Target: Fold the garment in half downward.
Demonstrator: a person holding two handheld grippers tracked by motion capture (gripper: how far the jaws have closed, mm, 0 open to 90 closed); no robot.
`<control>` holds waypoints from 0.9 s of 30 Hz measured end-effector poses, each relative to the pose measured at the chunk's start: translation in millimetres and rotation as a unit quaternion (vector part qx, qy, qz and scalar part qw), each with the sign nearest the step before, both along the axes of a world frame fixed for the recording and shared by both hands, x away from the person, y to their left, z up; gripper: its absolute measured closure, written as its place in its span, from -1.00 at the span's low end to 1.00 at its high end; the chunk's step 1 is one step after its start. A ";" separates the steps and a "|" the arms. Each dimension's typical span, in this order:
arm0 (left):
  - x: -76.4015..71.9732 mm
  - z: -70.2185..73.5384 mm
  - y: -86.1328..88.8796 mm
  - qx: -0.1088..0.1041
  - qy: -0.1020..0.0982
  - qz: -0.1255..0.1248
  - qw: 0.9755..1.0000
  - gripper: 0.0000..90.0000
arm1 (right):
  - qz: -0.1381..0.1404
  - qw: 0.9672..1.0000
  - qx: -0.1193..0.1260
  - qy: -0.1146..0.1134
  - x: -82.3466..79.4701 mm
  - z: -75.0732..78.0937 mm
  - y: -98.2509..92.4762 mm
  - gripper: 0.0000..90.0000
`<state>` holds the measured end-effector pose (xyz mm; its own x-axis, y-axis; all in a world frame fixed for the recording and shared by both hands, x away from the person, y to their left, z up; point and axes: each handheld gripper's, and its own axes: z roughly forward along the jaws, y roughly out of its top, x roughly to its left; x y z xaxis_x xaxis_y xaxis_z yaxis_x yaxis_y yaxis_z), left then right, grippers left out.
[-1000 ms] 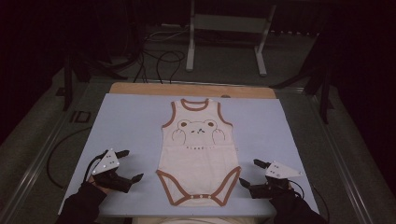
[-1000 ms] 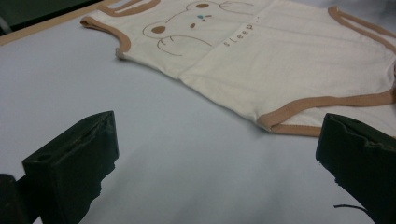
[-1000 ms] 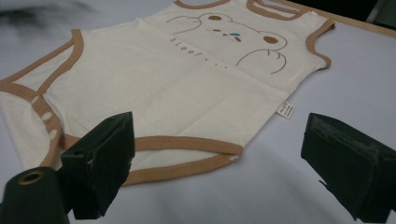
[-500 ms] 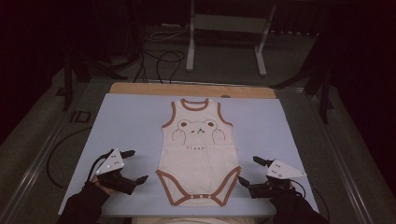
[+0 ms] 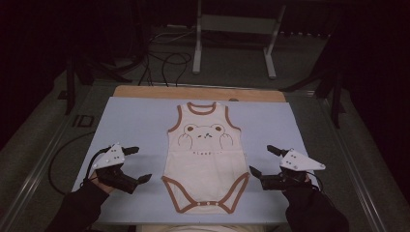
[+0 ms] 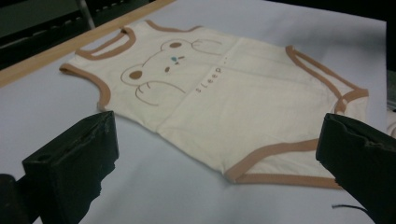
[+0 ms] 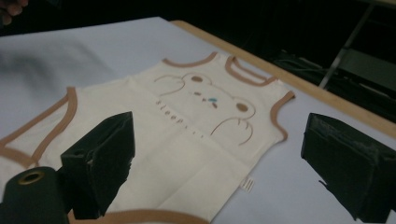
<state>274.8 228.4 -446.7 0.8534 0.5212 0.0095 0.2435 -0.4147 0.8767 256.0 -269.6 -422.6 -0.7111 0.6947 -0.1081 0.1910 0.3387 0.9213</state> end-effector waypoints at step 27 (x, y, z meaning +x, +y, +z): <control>57.4 35.4 -27.2 0.006 0.009 -0.015 1.000 -1.00 | -0.011 1.000 -0.003 0.021 64.2 14.6 12.9 -0.78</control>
